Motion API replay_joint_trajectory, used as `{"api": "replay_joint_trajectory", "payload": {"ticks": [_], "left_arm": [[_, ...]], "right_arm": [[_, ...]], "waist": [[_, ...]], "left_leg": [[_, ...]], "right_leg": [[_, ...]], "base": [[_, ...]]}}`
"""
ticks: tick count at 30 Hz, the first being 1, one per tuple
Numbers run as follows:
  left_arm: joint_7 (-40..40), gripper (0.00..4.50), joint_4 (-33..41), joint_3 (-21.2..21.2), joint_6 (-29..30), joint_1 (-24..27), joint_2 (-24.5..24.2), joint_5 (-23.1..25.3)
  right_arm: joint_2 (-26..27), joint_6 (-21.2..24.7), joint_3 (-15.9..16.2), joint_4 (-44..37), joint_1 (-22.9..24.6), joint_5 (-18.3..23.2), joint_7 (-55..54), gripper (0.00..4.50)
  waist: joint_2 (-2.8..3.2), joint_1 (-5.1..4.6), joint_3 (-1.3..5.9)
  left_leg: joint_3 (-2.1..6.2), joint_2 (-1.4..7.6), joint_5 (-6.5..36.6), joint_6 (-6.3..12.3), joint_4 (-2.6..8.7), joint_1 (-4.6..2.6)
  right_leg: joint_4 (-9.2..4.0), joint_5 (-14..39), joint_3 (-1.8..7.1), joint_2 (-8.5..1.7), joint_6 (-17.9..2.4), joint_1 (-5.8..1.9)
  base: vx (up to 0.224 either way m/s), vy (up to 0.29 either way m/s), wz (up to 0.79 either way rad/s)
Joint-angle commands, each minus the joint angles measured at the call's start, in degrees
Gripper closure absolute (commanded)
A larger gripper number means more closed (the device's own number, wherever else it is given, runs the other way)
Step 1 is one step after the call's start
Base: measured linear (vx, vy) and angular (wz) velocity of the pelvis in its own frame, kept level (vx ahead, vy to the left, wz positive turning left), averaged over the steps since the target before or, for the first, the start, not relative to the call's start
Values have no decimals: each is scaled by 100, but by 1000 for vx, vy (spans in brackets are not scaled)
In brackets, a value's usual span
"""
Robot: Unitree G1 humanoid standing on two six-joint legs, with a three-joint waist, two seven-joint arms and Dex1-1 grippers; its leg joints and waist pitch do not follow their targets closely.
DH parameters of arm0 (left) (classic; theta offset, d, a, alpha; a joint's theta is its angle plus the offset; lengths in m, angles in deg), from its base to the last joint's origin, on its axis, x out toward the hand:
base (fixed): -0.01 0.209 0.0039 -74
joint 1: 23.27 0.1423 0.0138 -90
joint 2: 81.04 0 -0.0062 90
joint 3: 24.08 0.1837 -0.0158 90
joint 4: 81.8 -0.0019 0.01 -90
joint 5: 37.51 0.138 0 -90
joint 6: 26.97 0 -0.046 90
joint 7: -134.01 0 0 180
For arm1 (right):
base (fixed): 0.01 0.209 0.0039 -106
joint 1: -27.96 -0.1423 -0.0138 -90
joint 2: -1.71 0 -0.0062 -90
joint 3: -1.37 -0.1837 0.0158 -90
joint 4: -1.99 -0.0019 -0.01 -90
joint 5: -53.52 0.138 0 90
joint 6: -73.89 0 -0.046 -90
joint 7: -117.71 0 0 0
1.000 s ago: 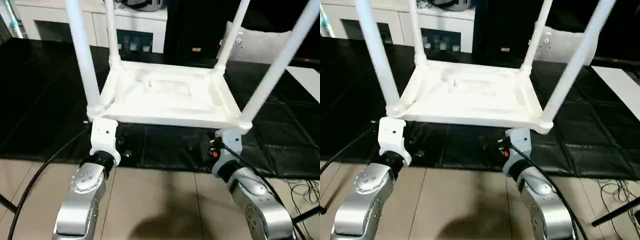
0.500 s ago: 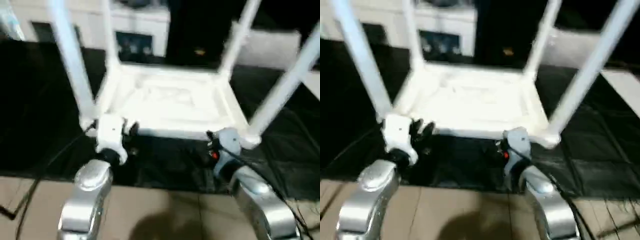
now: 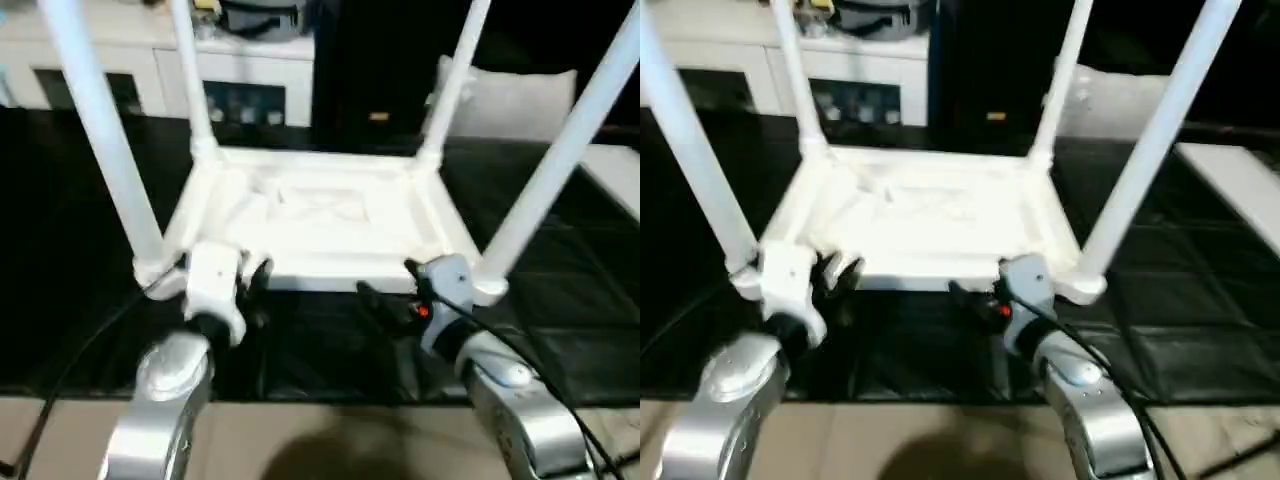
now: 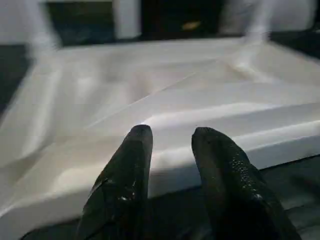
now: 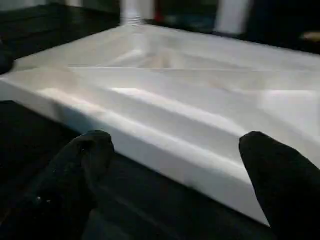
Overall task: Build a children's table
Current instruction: Rotate leg to tighten, then rotate table base
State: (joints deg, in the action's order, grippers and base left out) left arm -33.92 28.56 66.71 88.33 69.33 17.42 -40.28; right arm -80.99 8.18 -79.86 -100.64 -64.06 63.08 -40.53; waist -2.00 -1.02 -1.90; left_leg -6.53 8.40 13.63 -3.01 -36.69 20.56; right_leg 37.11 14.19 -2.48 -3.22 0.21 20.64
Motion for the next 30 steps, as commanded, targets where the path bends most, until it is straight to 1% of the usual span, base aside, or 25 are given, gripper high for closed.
{"api": "replay_joint_trajectory", "payload": {"ticks": [1, 2, 3, 4, 5, 6, 7, 8, 9, 10, 11, 12, 13, 14, 15, 16, 17, 19, 20, 21, 23, 25, 28, 29, 30], "left_arm": [[-90, 272, 116, -93, -16, 12, 39, -6], [-153, 272, 97, -141, 30, 18, 3, 65], [-227, 272, 73, -195, 53, 23, -37, 135], [-372, 272, 29, -309, 97, 20, -80, 241], [-474, 272, 29, -373, 119, 11, -82, 298], [-690, 272, 63, -523, 186, -33, -35, 358], [-834, 272, 50, -644, 198, -76, 1, 376], [-1005, 272, 25, -771, 230, -106, 2, 400], [-1011, 260, 25, -775, 234, -107, 1, 404], [-1100, 260, 46, -848, 314, -107, 12, 448], [-1220, 260, 98, -957, 451, -97, 63, 476], [-1220, 245, 98, -957, 451, -97, 63, 476], [-1264, 233, 109, -998, 497, -101, 75, 483], [-1340, 226, 79, -1077, 467, -138, 95, 480], [-1340, 222, 79, -1077, 467, -138, 95, 480], [-1293, 222, 8, -1103, 394, -228, 68, 403], [-1278, 214, -4, -1103, 385, -245, 60, 388], [-1259, 181, -51, -1110, 355, -303, 54, 353], [-1161, 180, -213, -1114, 280, -453, -39, 297], [-1156, 177, -224, -1115, 277, -463, -45, 293], [-990, 177, -444, -1139, 224, -647, -179, 217], [-848, 177, -591, -1172, 189, -766, -250, 131], [-811, 177, -765, -1243, 177, -906, -367, 128], [-827, 177, -949, -1355, 174, -1049, -455, 124], [-815, 177, -1034, -1403, 162, -1118, -499, 98]], "right_arm": [[-38, 11, -44, -45, -65, 104, 61, 0], [-61, 113, -41, -33, -87, 82, 33, 0], [-76, 195, -40, -7, -111, 61, -4, 0], [-89, 332, -52, 37, -150, 65, -41, 0], [-91, 367, -59, 60, -166, 72, -51, 0], [-87, 397, -89, 109, -201, 94, -71, 0], [-80, 437, -99, 146, -223, 114, -68, 0], [-76, 471, -93, 206, -251, 99, -37, 0], [-77, 471, -91, 208, -252, 97, -35, 0], [-72, 477, -83, 242, -266, 88, -22, 0], [-61, 508, -91, 274, -278, 95, -45, 0], [-61, 508, -91, 274, -278, 95, -45, 0], [-72, 561, -88, 265, -292, 105, -62, 0], [-68, 689, -140, 228, -317, 218, -46, 0], [-68, 689, -140, 228, -317, 218, -46, 0], [-69, 667, -200, 210, -368, 422, 134, 0], [-70, 654, -208, 210, -379, 453, 167, 0], [-42, 668, -261, 218, -398, 495, 147, 0], [-159, 571, -173, 289, -440, 361, 224, 0], [-167, 564, -167, 296, -442, 350, 227, 0], [-151, 518, -249, 451, -479, 329, 175, 0], [-111, 540, -344, 536, -507, 354, 99, 0], [-106, 546, -391, 588, -546, 390, 72, 0], [-143, 647, -369, 614, -587, 391, 71, 0], [-163, 765, -352, 620, -605, 395, 67, 0]], "waist": [[68, 12, 320], [75, 42, 315], [65, 43, 255], [73, 48, 216], [73, 39, 202], [57, 25, 175], [63, 20, 161], [56, -13, 151], [52, -21, 143], [78, -24, 136], [47, -40, 139], [46, -40, 141], [49, -33, 143], [77, -37, 149], [77, -28, 150], [101, -21, 154], [84, -20, 169], [82, -12, 170], [106, -1, 183], [122, 6, 190], [110, 5, 200], [126, 3, 197], [130, 10, 216], [129, 16, 213], [143, 16, 208]], "left_leg": [[109, 355, -1216, 357, 401, 49], [88, 366, -1240, 400, 401, 16], [70, 378, -741, 398, 463, 29], [64, 408, -14, 306, 528, 20], [70, 418, 297, 244, 550, 19], [66, 427, 788, 138, 581, 17], [68, 432, 1004, 83, 592, 9], [63, 414, 1408, -35, 591, 2], [66, 410, 1472, -57, 593, 2], [68, 406, 1530, -80, 596, 4], [71, 404, 1562, -105, 593, 22], [70, 403, 1546, -106, 592, 24], [69, 403, 1521, -104, 590, 23], [70, 399, 1461, -105, 588, 35], [72, 401, 1437, -95, 592, 39], [75, 402, 1415, -90, 590, 39], [70, 404, 1335, -59, 581, 43], [66, 407, 1123, -11, 581, 58], [66, 409, 954, 6, 577, 55], [63, 406, 911, 6, 572, 55], [52, 399, 807, 21, 568, 50], [46, 395, 773, 16, 569, 43], [35, 398, 544, 49, 550, 33], [30, 403, 480, 77, 548, 33], [26, 398, 527, 80, 552, 27]], "right_leg": [[-284, -1825, 285, -381, -1144, -285], [-295, -2106, 274, -370, -1292, -252], [-347, -1721, 265, -378, -1400, -247], [-407, -973, 256, -396, -1424, -245], [-426, -647, 258, -401, -1409, -248], [-476, -40, 270, -419, -1331, -236], [-501, 249, 278, -429, -1294, -218], [-565, 886, 296, -440, -1178, -181], [-579, 1025, 300, -442, -1139, -164], [-591, 1142, 305, -443, -1092, -149], [-611, 1313, 311, -447, -981, -134], [-611, 1335, 312, -446, -957, -126], [-616, 1336, 314, -448, -945, -118], [-609, 1176, 313, -431, -946, -115], [-605, 1142, 313, -434, -951, -118], [-600, 1097, 313, -439, -960, -116], [-590, 950, 313, -439, -984, -123], [-572, 671, 310, -439, -1047, -132], [-548, 392, 297, -431, -1115, -144], [-539, 310, 296, -431, -1130, -150], [-525, 133, 293, -435, -1176, -160], [-518, 97, 293, -436, -1222, -158], [-485, -272, 294, -439, -1303, -177], [-480, -366, 291, -442, -1335, -181], [-487, -308, 288, -439, -1353, -181]], "base": [[0, 0, 0], [0, 0, 0], [0, 0, 0], [0, 0, 0], [0, 0, 0], [0, 0, 0], [0, 0, 0], [0, 0, 0], [0, 0, 0], [0, 0, 0], [0, 0, 0], [0, 0, 0], [0, 0, 0], [0, 0, 0], [0, 0, 0], [0, 0, 0], [0, 0, 0], [0, 0, 0], [0, 0, 0], [0, 0, 0], [0, 0, 0], [0, 0, 0], [0, 0, 0], [0, 0, 0], [0, 0, 0]]}}
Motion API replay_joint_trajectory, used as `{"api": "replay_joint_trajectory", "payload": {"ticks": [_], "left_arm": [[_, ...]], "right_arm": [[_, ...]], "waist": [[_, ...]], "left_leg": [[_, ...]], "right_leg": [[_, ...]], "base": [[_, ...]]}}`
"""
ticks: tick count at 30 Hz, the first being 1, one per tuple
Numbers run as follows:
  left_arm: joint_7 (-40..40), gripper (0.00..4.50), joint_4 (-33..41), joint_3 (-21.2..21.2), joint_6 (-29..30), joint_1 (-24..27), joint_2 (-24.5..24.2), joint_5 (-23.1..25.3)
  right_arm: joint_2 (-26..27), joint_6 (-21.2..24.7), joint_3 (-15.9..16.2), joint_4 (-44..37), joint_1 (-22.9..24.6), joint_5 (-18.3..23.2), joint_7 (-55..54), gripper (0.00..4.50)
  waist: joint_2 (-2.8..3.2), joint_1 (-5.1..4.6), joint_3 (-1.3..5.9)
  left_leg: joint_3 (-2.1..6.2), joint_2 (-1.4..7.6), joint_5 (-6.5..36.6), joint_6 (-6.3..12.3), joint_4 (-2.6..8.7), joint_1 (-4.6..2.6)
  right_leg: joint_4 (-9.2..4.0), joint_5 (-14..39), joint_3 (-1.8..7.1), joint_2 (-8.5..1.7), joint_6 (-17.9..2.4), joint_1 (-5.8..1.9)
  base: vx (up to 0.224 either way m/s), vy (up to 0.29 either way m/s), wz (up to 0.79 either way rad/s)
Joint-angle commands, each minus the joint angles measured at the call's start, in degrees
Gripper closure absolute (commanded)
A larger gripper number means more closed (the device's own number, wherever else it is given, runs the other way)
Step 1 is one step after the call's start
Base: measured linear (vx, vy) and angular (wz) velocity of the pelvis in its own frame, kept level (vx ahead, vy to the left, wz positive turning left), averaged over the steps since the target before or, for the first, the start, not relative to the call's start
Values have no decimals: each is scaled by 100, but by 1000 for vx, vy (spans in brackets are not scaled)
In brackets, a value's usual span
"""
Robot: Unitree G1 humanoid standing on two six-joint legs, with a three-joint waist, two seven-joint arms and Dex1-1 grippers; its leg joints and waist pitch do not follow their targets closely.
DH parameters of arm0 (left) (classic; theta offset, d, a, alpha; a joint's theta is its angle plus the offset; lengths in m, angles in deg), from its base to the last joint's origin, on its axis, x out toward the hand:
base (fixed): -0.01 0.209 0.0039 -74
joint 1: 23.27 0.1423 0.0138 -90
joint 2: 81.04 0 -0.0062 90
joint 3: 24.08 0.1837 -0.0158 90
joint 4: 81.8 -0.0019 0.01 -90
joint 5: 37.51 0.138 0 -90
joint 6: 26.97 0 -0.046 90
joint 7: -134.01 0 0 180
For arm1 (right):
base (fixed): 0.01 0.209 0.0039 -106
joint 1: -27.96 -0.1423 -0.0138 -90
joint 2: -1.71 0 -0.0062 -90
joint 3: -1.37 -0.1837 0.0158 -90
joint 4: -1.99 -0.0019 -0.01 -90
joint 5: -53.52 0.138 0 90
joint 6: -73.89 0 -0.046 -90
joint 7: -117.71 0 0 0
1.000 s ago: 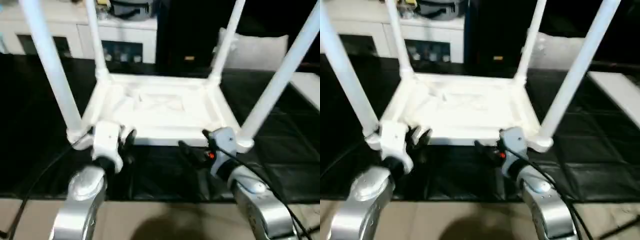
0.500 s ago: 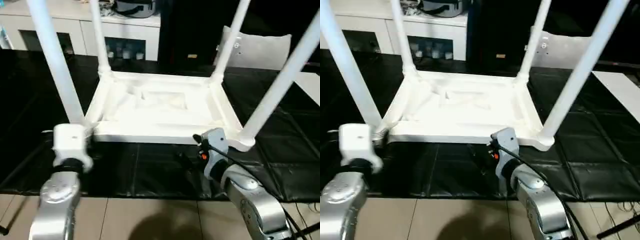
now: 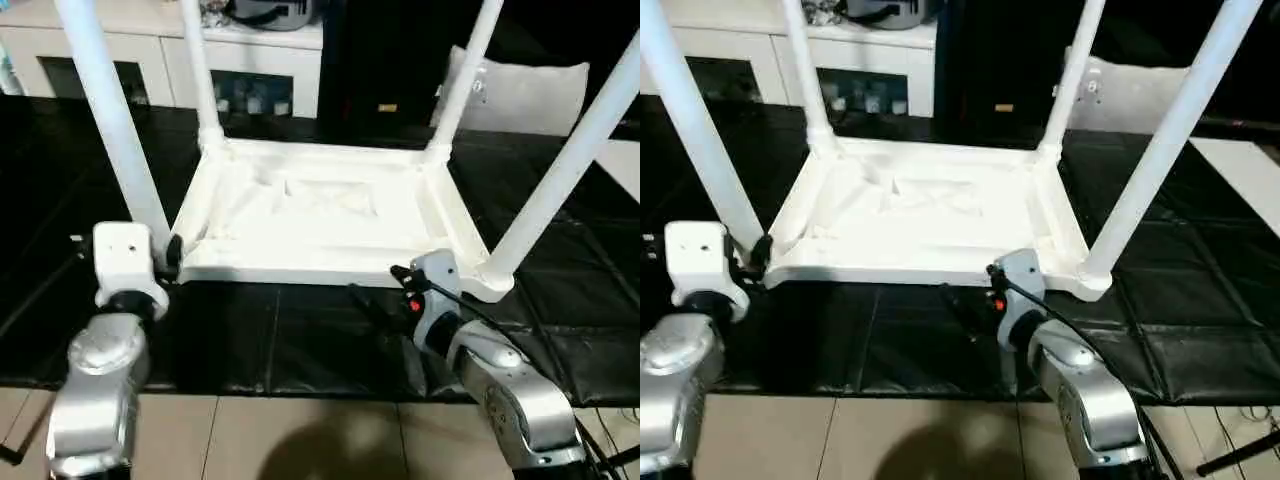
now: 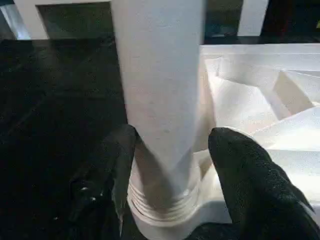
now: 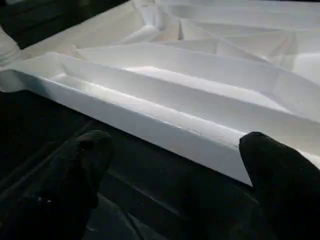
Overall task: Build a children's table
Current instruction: Rotate table base
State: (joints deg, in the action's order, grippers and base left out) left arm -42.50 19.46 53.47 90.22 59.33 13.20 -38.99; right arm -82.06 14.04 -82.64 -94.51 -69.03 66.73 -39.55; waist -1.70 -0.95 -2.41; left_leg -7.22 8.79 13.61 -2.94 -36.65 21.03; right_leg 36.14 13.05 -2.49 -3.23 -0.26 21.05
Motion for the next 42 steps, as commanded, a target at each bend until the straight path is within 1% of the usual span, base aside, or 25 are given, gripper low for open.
{"api": "replay_joint_trajectory", "payload": {"ticks": [1, 2, 5, 9, 10, 11, 12, 13, 14, 16, 18, 19, 20, 21, 22, 25, 27, 28, 29, 33, 34, 37, 39, 40, 42], "left_arm": [[51, 177, -222, -145, -36, -196, -105, -84], [96, 177, -336, -222, -57, -291, -140, -173], [474, 177, -691, -313, -198, -513, -273, -502], [1105, 177, -1187, -372, -405, -793, -424, -880], [1485, 177, -1403, -376, -459, -931, -489, -1078], [1485, 177, -1403, -376, -459, -931, -489, -1078], [2089, 177, -1746, -311, -567, -1134, -628, -1272], [2241, 177, -1844, -277, -612, -1187, -677, -1288], [2467, 177, -1960, -218, -679, -1244, -733, -1310], [2831, 177, -2121, -94, -744, -1327, -842, -1324], [3701, 177, -2432, 143, -727, -1526, -1023, -1490], [3701, 177, -2432, 143, -727, -1526, -1023, -1490], [4286, 177, -2684, 354, -699, -1701, -1160, -1563], [4457, 177, -2774, 441, -708, -1761, -1211, -1553], [4686, 177, -2895, 561, -702, -1875, -1241, -1532], [5092, 177, -3186, 736, -715, -2109, -1255, -1537], [5417, 177, -3395, 889, -789, -2307, -1187, -1527], [5579, 177, -3420, 961, -758, -2377, -1118, -1571], [5710, 177, -3415, 1010, -726, -2411, -1069, -1623], [6034, 177, -3345, 1346, -665, -2447, -917, -1680], [6110, 177, -3238, 1408, -609, -2405, -907, -1726], [6349, 177, -2844, 1543, -349, -2242, -928, -1937], [6631, 177, -2121, 1776, 82, -1922, -1030, -2220], [6631, 177, -2121, 1776, 82, -1922, -1030, -2220], [6761, 177, -1454, 2004, 394, -1624, -1081, -2397]], "right_arm": [[-55, 276, -79, 16, -120, 62, -25, 0], [-59, 351, -79, 30, -129, 75, -22, 0], [-100, 380, -45, 114, -150, 1, -23, 0], [-114, 358, -44, 261, -193, -60, -62, 0], [-129, 396, -58, 344, -234, -86, -94, 0], [-129, 396, -58, 344, -234, -86, -94, 0], [-136, 638, -122, 525, -327, -123, -236, 0], [-134, 738, -146, 592, -362, -139, -299, 0], [-123, 742, -194, 755, -428, -183, -391, 0], [-98, 729, -257, 940, -521, -225, -501, 0], [-67, 531, -400, 1458, -797, -298, -683, 0], [-67, 531, -400, 1458, -797, -298, -683, 0], [-80, 359, -472, 1893, -1038, -361, -774, 0], [-92, 298, -480, 2041, -1116, -385, -783, 0], [-99, 190, -484, 2249, -1238, -407, -782, 0], [-105, 22, -461, 2544, -1427, -423, -758, 0], [-90, -183, -404, 2749, -1574, -450, -662, 0], [-73, -257, -376, 2848, -1640, -468, -614, 0], [-64, -315, -351, 2920, -1685, -489, -581, 0], [20, -595, -243, 3175, -1830, -550, -391, 0], [32, -638, -212, 3193, -1840, -574, -371, 0], [64, -691, -184, 3246, -1864, -587, -345, 0], [88, -774, -164, 3325, -1893, -601, -321, 0], [88, -774, -164, 3325, -1893, -601, -321, 0], [106, -891, -144, 3433, -1928, -643, -280, 0]], "waist": [[114, 11, 256], [114, 8, 249], [112, 4, 245], [113, 20, 253], [58, 28, 249], [75, 41, 246], [47, 57, 256], [66, 78, 240], [94, 126, 249], [64, 137, 249], [92, 209, 261], [83, 214, 257], [61, 233, 253], [79, 249, 258], [72, 251, 257], [58, 256, 271], [37, 261, 290], [32, 257, 305], [13, 259, 326], [15, 260, 329], [46, 250, 326], [44, 236, 318], [53, 200, 305], [47, 179, 311], [28, 115, 292]], "left_leg": [[91, 355, 562, 67, 548, -21], [97, 363, 742, 22, 565, -30], [93, 361, 848, -45, 573, -35], [83, 362, 691, -70, 571, -33], [68, 364, 654, -36, 571, -40], [64, 349, 628, -29, 572, -41], [55, 361, 574, -29, 572, -58], [52, 340, 543, -28, 573, -64], [40, 372, 563, -99, 582, -115], [27, 385, 542, -140, 592, -103], [-19, 378, 414, -180, 594, -132], [-33, 365, 446, -203, 598, -139], [-56, 373, 521, -247, 610, -136], [-69, 363, 620, -297, 619, -162], [-72, 378, 623, -323, 626, -134], [-98, 371, 493, -270, 619, -127], [-109, 376, 195, -167, 601, -98], [-110, 376, 109, -134, 591, -95], [-129, 371, -148, 24, 562, -81], [-157, 385, -264, 315, 551, -58], [-162, 399, -217, 313, 554, -63], [-171, 430, -25, 241, 566, -66], [-173, 443, 71, 179, 578, -51], [-172, 453, 72, 160, 577, -47], [-184, 438, 194, 142, 584, -53]], "right_leg": [[-396, -142, 290, -437, -1304, -225], [-405, 132, 289, -447, -1292, -223], [-414, 291, 295, -443, -1278, -209], [-393, 91, 299, -457, -1314, -206], [-408, 86, 299, -460, -1322, -197], [-404, 131, 302, -462, -1318, -195], [-402, 114, 302, -464, -1320, -189], [-405, 158, 302, -450, -1308, -172], [-395, 144, 298, -459, -1330, -136], [-379, 47, 293, -458, -1342, -151], [-362, -70, 294, -470, -1321, -136], [-365, -11, 294, -464, -1318, -116], [-368, 59, 298, -469, -1304, -118], [-374, 213, 297, -471, -1293, -99], [-363, 158, 301, -486, -1288, -127], [-358, 27, 303, -504, -1297, -139], [-326, -355, 302, -519, -1368, -183], [-311, -454, 300, -526, -1397, -193], [-290, -811, 308, -535, -1498, -215], [-276, -1045, 306, -538, -1682, -221], [-283, -1002, 303, -529, -1708, -216], [-290, -741, 305, -527, -1745, -224], [-295, -611, 310, -522, -1750, -225], [-289, -626, 312, -523, -1757, -233], [-326, -472, 314, -486, -1750, -220]], "base": [[0, 0, 0], [0, 0, 0], [0, 0, 0], [0, 0, 0], [0, 0, 0], [0, 0, 0], [0, 0, 0], [0, 0, 0], [0, 0, 0], [0, 0, 0], [0, 0, 0], [0, 0, 0], [0, 0, 0], [0, 0, 0], [0, 0, 0], [0, 0, 0], [0, 0, 0], [0, 0, 0], [0, 0, 0], [0, 0, 0], [0, 0, 0], [0, 0, 0], [0, 0, 0], [0, 0, 0], [0, 0, 0]]}}
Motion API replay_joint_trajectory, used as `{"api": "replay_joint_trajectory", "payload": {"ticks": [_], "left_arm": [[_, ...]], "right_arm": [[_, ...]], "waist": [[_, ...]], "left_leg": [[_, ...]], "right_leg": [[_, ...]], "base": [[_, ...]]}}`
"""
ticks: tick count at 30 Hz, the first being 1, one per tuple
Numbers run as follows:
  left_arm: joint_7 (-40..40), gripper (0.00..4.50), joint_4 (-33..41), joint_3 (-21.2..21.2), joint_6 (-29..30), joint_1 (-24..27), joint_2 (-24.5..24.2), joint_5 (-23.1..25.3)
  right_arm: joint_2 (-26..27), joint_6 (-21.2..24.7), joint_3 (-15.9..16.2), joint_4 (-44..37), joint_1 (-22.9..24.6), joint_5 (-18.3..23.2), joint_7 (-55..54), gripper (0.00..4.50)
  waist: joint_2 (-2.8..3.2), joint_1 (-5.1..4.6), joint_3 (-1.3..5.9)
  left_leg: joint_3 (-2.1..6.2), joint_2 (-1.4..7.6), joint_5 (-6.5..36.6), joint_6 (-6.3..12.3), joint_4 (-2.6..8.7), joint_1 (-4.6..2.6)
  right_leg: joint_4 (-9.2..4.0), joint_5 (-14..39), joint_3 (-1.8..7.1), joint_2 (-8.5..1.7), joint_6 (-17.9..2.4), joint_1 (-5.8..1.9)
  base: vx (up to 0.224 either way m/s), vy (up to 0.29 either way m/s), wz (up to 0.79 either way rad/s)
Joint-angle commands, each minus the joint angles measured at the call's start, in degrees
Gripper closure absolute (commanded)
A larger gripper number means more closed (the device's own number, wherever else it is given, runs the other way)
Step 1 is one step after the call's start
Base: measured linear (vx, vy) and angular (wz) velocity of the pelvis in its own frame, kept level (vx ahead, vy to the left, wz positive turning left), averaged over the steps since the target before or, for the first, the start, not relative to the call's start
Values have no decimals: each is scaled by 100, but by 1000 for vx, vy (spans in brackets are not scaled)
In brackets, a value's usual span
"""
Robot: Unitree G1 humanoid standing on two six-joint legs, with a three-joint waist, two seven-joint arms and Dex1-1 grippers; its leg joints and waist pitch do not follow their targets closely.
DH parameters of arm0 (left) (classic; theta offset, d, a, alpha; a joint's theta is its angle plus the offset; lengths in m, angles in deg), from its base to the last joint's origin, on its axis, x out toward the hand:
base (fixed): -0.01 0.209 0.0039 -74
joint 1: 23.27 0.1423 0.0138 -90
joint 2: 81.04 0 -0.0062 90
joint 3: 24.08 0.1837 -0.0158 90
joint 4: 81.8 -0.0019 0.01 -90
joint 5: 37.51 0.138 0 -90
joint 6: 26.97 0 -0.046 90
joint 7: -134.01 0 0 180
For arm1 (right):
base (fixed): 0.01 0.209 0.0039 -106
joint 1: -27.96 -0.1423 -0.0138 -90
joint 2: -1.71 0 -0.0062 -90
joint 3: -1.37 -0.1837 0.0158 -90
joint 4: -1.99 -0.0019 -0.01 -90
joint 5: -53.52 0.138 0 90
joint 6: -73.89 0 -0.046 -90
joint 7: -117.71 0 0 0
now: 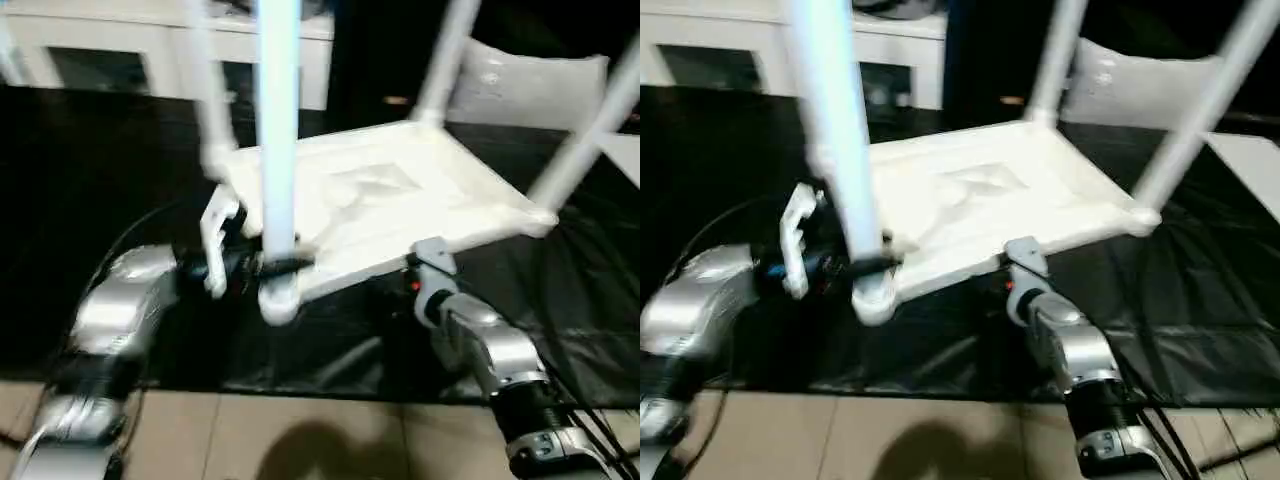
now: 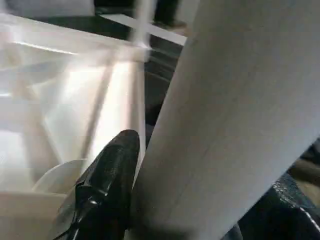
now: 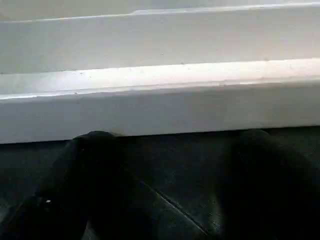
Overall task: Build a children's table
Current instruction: Rotate table base
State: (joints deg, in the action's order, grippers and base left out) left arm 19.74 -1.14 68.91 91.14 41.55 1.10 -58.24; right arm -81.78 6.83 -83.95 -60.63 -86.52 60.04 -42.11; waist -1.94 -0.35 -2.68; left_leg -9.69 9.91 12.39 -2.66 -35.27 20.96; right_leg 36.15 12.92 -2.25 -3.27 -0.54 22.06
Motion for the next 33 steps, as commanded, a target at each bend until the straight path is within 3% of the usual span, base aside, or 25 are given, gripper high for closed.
{"api": "replay_joint_trajectory", "payload": {"ticks": [1, 4, 5, 8, 13, 19, 20, 21, 26, 31, 32, 33], "left_arm": [[532, 177, 638, 475, 306, 170, 135, -474], [391, 177, 1008, 736, 261, 397, 294, -443], [295, 177, 1081, 827, 244, 456, 412, -413], [182, 177, 1317, 961, 361, 534, 529, -478], [-91, 177, 1556, 1089, 376, 551, 791, -400], [-1002, 177, 776, 990, -590, 188, 1202, 404], [-1210, 177, 512, 885, -756, 5, 1217, 518], [-1350, 177, 317, 767, -860, -146, 1259, 529], [-1658, 177, 119, 725, -1123, -385, 1514, 598], [-1253, 177, 201, 893, -918, -342, 1299, 542], [-1222, 177, 65, 934, -1052, -368, 1201, 638], [-1236, 177, -317, 1010, -1412, -429, 954, 965]], "right_arm": [[80, -177, -11, 53, -181, 24, -21, 0], [114, -274, 7, 149, -221, -31, 24, 0], [132, -300, 17, 175, -231, -55, 48, 0], [145, -354, 57, 227, -256, -76, 84, 0], [199, -456, 79, 395, -400, -118, 99, 0], [193, -594, -1, 582, -554, -238, -108, 0], [151, -566, -58, 597, -555, -231, -160, 0], [100, -620, -131, 612, -519, -228, -215, 0], [-44, -660, -301, 453, -306, -150, -81, 0], [-180, -748, -369, -16, -28, 22, 231, 0], [-230, -889, -396, -115, 23, 57, 293, 0], [-355, -1010, -411, -399, 146, 173, 565, 0]], "waist": [[61, 45, 320], [69, 7, 301], [42, -6, 298], [35, -2, 289], [17, -37, 288], [19, -28, 297], [-2, -38, 288], [-6, -33, 294], [2, 5, 313], [-18, 101, 315], [139, 115, 301], [70, 79, 296]], "left_leg": [[66, 334, 313, 109, 449, -41], [60, 332, 401, 93, 455, -50], [55, 333, 457, 80, 461, -54], [58, 337, 575, 12, 469, -48], [54, 329, 512, 41, 459, -29], [47, 320, 447, 79, 435, -44], [61, 312, 461, 92, 447, -14], [57, 315, 493, 95, 440, -40], [50, 324, 296, 176, 416, -37], [41, 327, 220, 319, 417, -39], [68, 329, 317, 271, 431, -52], [49, 329, 503, 213, 431, -59]], "right_leg": [[-318, -444, 291, -492, -1732, -327], [-352, -237, 293, -466, -1716, -302], [-365, -138, 293, -456, -1698, -297], [-384, 126, 300, -468, -1605, -292], [-387, 102, 300, -460, -1578, -287], [-396, -12, 300, -447, -1539, -287], [-404, 8, 296, -447, -1505, -312], [-407, 37, 297, -449, -1496, -295], [-370, -300, 295, -453, -1569, -305], [-352, -430, 294, -466, -1579, -308], [-350, -305, 288, -474, -1572, -296], [-400, -185, 285, -444, -1551, -289]], "base": [[0, 0, 0], [0, 0, 0], [0, 0, 0], [0, 0, 0], [0, 0, 0], [0, 0, 0], [0, 0, 0], [0, 0, 0], [0, 0, 0], [0, 0, 0], [0, 0, 0], [0, 0, 0]]}}
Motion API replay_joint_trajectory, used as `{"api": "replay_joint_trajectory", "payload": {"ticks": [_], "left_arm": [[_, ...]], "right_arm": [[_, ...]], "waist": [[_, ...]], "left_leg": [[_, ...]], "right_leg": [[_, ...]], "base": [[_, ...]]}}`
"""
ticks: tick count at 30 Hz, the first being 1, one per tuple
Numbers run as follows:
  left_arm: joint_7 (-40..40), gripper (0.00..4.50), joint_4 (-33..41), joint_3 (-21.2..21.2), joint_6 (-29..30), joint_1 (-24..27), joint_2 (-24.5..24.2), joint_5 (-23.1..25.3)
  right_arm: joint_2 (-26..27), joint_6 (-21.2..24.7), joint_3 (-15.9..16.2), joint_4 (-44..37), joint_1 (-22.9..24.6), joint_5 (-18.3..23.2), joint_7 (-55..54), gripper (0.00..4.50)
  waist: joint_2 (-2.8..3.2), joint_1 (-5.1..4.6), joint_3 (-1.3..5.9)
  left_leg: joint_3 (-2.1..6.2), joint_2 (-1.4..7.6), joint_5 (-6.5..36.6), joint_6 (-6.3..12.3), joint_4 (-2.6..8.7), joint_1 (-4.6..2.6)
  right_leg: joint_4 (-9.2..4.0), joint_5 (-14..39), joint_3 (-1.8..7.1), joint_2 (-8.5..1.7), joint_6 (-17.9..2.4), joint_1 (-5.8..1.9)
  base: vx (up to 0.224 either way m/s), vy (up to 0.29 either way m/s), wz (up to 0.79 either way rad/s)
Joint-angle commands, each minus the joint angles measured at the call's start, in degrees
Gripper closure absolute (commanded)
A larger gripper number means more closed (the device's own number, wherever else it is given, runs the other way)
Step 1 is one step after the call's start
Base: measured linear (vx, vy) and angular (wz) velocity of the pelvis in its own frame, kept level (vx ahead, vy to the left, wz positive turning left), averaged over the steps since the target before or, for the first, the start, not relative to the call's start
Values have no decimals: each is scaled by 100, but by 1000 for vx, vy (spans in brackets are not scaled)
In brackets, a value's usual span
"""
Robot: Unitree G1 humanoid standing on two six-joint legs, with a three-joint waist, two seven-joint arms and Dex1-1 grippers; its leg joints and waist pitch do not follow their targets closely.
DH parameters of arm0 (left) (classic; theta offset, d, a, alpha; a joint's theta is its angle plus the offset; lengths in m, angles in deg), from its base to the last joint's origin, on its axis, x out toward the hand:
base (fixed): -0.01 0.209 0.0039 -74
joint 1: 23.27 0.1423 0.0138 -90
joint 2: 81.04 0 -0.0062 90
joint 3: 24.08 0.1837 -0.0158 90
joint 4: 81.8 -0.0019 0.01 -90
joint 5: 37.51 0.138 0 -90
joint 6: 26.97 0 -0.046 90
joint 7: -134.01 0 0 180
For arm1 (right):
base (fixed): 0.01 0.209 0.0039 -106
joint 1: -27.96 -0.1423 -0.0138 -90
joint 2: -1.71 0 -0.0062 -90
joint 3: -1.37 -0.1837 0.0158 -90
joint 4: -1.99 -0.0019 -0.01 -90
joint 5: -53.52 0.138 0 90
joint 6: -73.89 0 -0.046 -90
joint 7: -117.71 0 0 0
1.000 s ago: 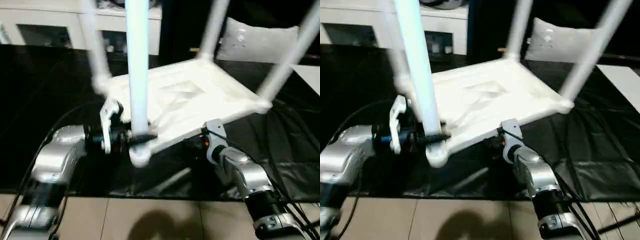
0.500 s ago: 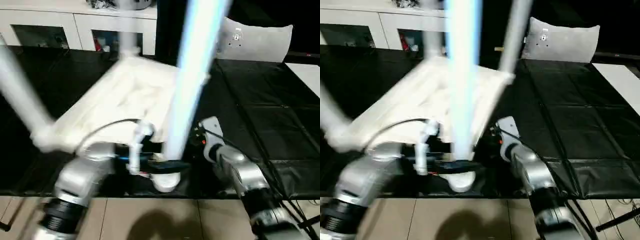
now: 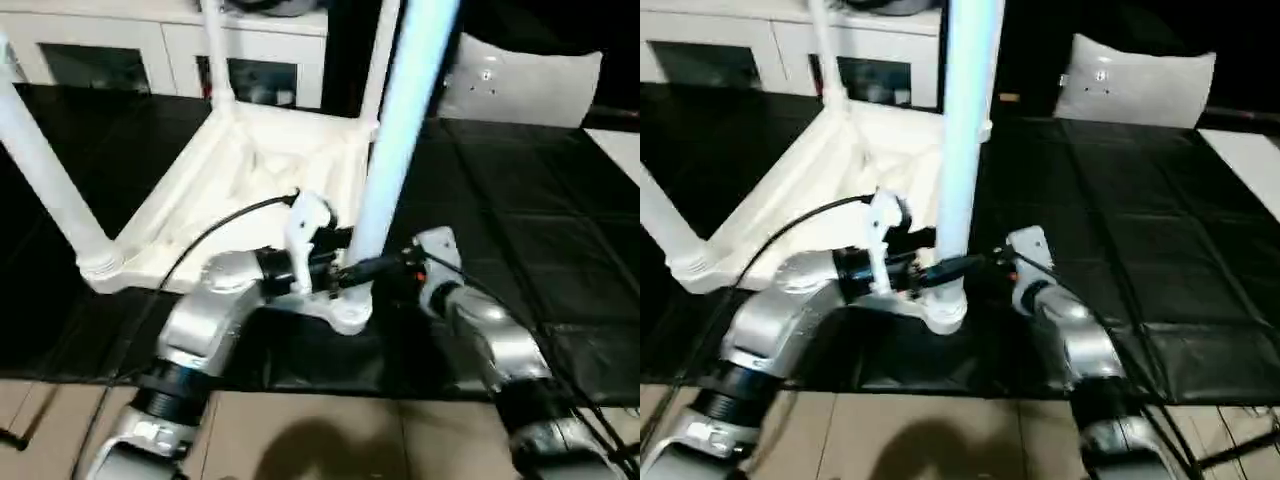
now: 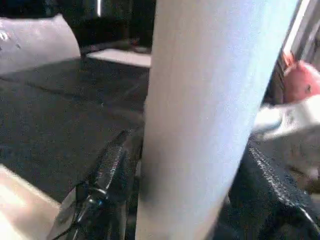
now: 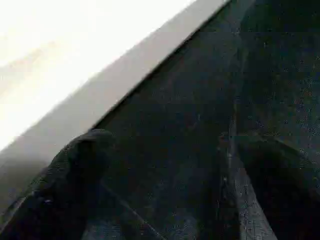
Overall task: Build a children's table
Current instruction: Rotate table base
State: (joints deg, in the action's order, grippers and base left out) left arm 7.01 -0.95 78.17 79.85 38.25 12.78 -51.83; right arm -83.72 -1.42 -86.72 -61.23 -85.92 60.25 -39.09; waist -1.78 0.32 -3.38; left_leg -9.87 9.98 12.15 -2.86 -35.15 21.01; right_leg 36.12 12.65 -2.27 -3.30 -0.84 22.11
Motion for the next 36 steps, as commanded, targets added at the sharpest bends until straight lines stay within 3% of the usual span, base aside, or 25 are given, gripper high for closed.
{"api": "replay_joint_trajectory", "payload": {"ticks": [1, 2, 7, 8, 10, 15, 18, 19, 22, 23, 30, 36], "left_arm": [[159, 177, -544, 108, -480, -129, -366, 429], [315, 177, -770, 141, -655, -178, -543, 533], [563, 209, -1267, 241, -1038, -347, -888, 807], [1177, 212, -1572, 407, -1239, -503, -1186, 867], [1578, 234, -1840, 564, -1394, -654, -1368, 917], [1931, 248, -2717, 743, -1936, -1139, -1473, 1169], [2332, 248, -3190, 852, -2144, -1448, -1556, 1295], [2384, 248, -3211, 863, -2142, -1467, -1565, 1287], [2908, 248, -3407, 988, -2130, -1637, -1657, 1253], [2976, 248, -3477, 1012, -2185, -1677, -1665, 1273], [3346, 248, -4000, 978, -2208, -2029, -1678, 1269], [3453, 248, -3174, 584, -1180, -1671, -1473, 484]], "right_arm": [[-226, -246, -137, -494, 150, 212, 423, 0], [-299, -243, -137, -654, 215, 287, 608, 0], [-530, -243, -55, -956, 347, 370, 1108, 0], [-833, -163, 73, -1277, 508, 504, 1701, 0], [-1061, -166, 162, -1490, 633, 588, 2087, 0], [-1409, -131, 297, -1861, 838, 737, 2677, 0], [-1570, -23, 378, -2120, 975, 805, 3012, 0], [-1585, -15, 387, -2141, 988, 810, 3032, 0], [-1685, 75, 431, -2301, 1105, 880, 3171, 0], [-1702, 75, 440, -2323, 1125, 874, 3185, 0], [-1759, 160, 412, -2438, 1188, 940, 3262, 0], [-1756, 222, 361, -2529, 1241, 999, 3209, 0]], "waist": [[36, 26, 364], [75, 30, 336], [85, 13, 334], [54, 5, 328], [72, 28, 333], [67, 40, 344], [68, 33, 325], [92, 41, 324], [48, 18, 313], [49, 8, 316], [78, 4, 339], [102, 26, 347]], "left_leg": [[70, 302, 578, 254, 422, -59], [78, 302, 694, 250, 446, -52], [87, 306, 873, 131, 449, -65], [89, 303, 903, 139, 459, -52], [99, 316, 876, 178, 461, -55], [86, 312, 749, 279, 443, -53], [85, 315, 953, 257, 446, -67], [89, 313, 981, 233, 445, -72], [113, 314, 1073, 158, 473, -53], [103, 305, 1080, 158, 464, -66], [93, 309, 802, 264, 447, -63], [92, 344, 772, 260, 449, -70]], "right_leg": [[-419, -75, 290, -426, -1464, -308], [-442, 184, 297, -439, -1369, -301], [-467, 567, 294, -453, -1351, -286], [-479, 643, 294, -452, -1363, -288], [-455, 614, 299, -460, -1339, -293], [-442, 357, 299, -478, -1497, -302], [-487, 717, 292, -490, -1506, -282], [-491, 797, 298, -499, -1494, -288], [-509, 1175, 304, -504, -1384, -309], [-530, 1239, 302, -494, -1383, -281], [-470, 544, 292, -489, -1626, -304], [-428, 318, 296, -510, -1811, -326]], "base": [[0, 0, 0], [0, 0, 0], [0, 0, 0], [0, 0, 0], [0, 0, 0], [0, 0, 0], [0, 0, 0], [0, 0, 0], [0, 0, 0], [0, 0, 0], [0, 0, 0], [0, 0, 0]]}}
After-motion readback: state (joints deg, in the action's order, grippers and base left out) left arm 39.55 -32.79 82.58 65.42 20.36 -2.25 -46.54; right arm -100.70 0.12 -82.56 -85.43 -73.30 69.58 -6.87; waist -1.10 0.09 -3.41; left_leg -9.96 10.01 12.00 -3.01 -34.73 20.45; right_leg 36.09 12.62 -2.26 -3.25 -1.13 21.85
